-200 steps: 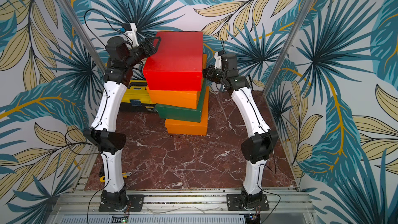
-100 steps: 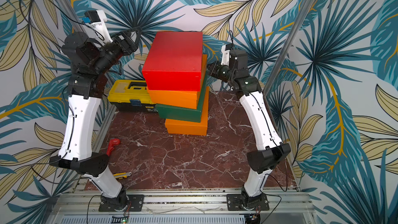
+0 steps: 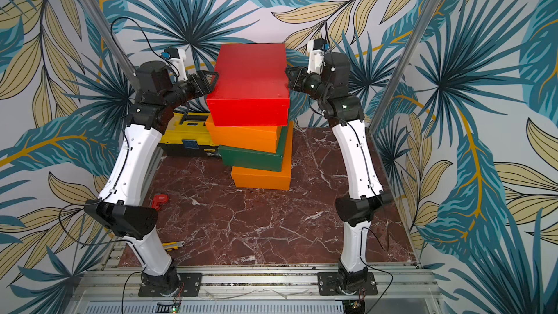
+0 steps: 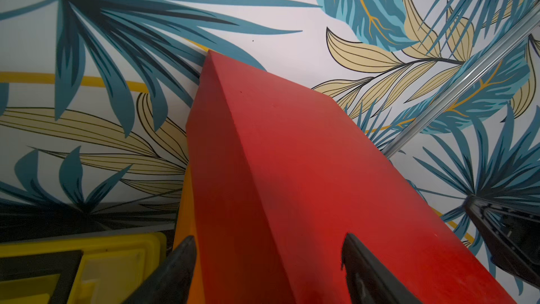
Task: Stack the shoeboxes
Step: Move the shoebox to the shoebox.
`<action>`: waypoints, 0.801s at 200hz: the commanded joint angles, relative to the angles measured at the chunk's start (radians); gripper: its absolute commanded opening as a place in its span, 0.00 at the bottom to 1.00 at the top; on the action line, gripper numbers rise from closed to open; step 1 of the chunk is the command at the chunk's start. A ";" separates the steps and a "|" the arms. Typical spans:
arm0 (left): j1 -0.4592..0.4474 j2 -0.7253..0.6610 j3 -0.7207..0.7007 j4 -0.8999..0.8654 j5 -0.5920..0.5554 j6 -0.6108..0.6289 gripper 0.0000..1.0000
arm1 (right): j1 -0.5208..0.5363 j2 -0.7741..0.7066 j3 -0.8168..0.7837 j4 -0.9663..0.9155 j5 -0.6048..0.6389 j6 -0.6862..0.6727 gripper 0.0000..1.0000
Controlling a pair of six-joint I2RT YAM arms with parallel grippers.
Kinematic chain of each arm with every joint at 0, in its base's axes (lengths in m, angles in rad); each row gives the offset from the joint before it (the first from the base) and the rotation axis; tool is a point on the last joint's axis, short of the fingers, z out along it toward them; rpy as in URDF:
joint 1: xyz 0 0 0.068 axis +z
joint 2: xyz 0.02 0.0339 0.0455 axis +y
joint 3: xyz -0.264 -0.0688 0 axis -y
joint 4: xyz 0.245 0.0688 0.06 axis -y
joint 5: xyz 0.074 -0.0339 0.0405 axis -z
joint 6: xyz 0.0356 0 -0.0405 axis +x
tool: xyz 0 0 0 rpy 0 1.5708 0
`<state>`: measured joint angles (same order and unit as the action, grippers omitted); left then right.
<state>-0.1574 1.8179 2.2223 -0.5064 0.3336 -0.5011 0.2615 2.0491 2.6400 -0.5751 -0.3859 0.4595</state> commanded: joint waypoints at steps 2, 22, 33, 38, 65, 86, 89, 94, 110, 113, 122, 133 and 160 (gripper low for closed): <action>0.001 0.014 0.000 -0.026 0.007 0.029 0.79 | 0.011 0.059 0.030 0.011 -0.097 -0.006 0.00; 0.001 0.027 0.001 -0.026 0.008 0.030 0.79 | 0.013 0.080 0.028 -0.036 -0.072 -0.025 0.00; 0.001 0.032 0.002 -0.026 0.008 0.030 0.79 | 0.013 0.086 0.016 -0.064 -0.071 -0.025 0.00; 0.001 0.033 0.004 -0.025 0.006 0.031 0.79 | 0.013 0.086 0.006 -0.070 -0.077 -0.021 0.00; 0.001 0.040 0.005 -0.026 0.004 0.023 0.79 | 0.019 0.075 -0.075 -0.059 -0.101 0.001 0.00; 0.001 0.041 0.007 -0.026 0.011 0.016 0.79 | 0.021 0.058 -0.090 -0.058 -0.092 -0.005 0.00; 0.001 0.040 0.007 -0.026 0.011 0.016 0.79 | 0.021 0.054 -0.090 -0.060 -0.090 -0.007 0.00; 0.001 0.038 0.008 -0.027 0.010 0.016 0.79 | 0.021 0.042 -0.093 -0.060 -0.084 -0.011 0.00; 0.001 0.032 0.020 -0.038 0.005 0.017 0.79 | 0.021 -0.003 -0.115 -0.049 -0.062 -0.018 0.00; 0.001 0.031 0.025 -0.041 0.004 0.019 0.79 | 0.021 -0.013 -0.122 -0.043 -0.057 -0.019 0.00; 0.001 0.026 0.036 -0.049 0.001 0.021 0.79 | 0.021 -0.047 -0.144 -0.032 -0.046 -0.023 0.00; 0.001 0.017 0.051 -0.058 -0.005 0.025 0.79 | 0.021 -0.091 -0.165 -0.022 -0.031 -0.028 0.00; 0.002 -0.007 0.106 -0.096 -0.044 0.050 0.79 | 0.020 -0.184 -0.206 -0.020 0.009 -0.044 0.00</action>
<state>-0.1555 1.8229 2.2585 -0.5495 0.3248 -0.4873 0.2691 1.9488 2.4695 -0.5449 -0.4015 0.4435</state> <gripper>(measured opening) 0.789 0.049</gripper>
